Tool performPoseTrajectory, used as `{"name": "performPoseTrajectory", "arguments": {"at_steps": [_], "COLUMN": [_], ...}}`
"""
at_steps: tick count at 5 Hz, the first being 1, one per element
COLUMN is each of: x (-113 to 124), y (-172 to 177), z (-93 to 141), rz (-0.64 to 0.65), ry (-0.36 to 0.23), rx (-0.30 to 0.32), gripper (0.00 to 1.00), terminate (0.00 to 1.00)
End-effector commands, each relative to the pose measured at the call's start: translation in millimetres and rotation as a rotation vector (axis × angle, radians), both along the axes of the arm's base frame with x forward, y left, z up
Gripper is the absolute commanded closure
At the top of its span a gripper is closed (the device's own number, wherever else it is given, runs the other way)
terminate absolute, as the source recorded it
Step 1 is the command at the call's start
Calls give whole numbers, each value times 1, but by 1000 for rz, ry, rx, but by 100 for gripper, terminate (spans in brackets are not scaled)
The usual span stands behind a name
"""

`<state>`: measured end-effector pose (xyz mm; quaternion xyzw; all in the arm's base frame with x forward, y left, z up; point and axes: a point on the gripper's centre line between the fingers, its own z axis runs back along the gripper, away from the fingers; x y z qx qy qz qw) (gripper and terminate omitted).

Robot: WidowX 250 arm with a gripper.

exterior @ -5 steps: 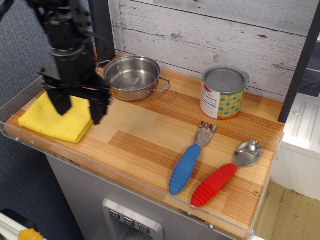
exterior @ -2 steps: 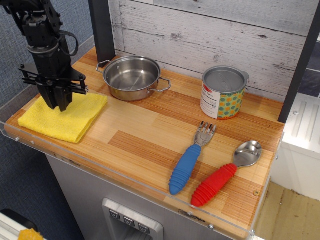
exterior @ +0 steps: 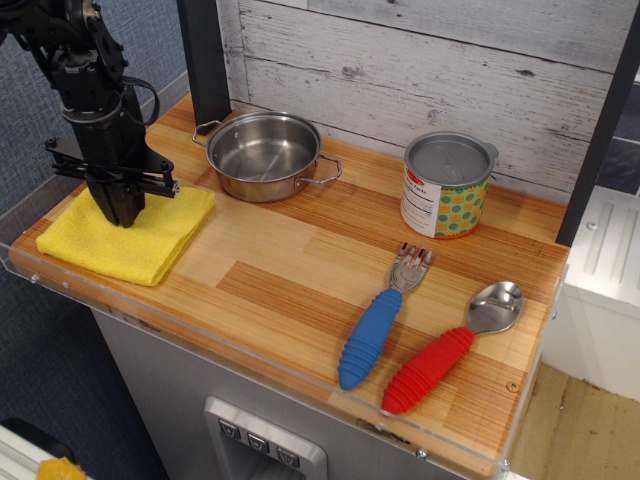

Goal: Move the yellow cloth to the left of the blue fork.

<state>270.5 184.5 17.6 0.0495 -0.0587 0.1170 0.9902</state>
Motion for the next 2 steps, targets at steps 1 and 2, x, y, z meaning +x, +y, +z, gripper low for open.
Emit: {"name": "performPoseTrajectory", "arguments": {"at_steps": [1,2], "x": [10,10], "y": [-8,-15], "z": [3,4], "rz": [-37,-43], "ry": [-30,-33], "rx": [13,3], "gripper": [100,100], "terminate": [0,0]}}
